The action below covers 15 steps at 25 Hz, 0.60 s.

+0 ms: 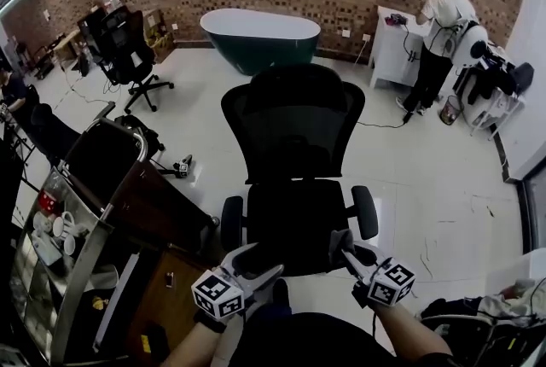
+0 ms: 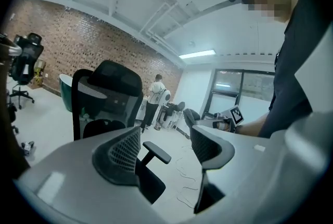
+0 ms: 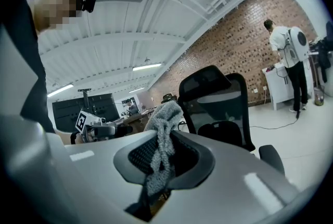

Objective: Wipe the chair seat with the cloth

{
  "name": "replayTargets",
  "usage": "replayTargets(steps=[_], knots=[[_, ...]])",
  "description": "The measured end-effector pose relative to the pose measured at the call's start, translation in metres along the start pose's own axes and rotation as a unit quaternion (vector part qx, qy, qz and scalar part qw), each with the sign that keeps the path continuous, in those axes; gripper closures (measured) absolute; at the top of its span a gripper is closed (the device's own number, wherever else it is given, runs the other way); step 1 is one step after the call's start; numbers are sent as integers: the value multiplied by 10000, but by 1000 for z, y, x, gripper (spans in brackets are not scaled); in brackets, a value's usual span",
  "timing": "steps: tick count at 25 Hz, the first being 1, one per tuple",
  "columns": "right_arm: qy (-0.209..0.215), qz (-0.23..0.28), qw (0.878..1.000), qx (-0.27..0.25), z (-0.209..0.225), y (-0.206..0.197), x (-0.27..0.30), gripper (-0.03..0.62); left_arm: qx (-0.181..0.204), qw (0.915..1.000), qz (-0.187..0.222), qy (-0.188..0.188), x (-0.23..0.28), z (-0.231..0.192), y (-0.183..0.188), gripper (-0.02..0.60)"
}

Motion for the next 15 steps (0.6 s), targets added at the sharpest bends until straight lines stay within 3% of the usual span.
replayTargets(steps=[7,15], knots=[[-142,155,9997,132,14,50,62,548,187,9994,-218,-171,0,-72,33,247],[-96,-168,9998,42,38,67,108,549,11,9993,-338,-127,15,-113,37,239]])
Point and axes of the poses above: the fingertips, and each gripper's own axes: x forward along the fingers, z to its right, y out of its top, the point moved 5 cm from there along -x, backward along the fingers, and after that the axes turned 15 degrees about -z, right-handed, at the moved point
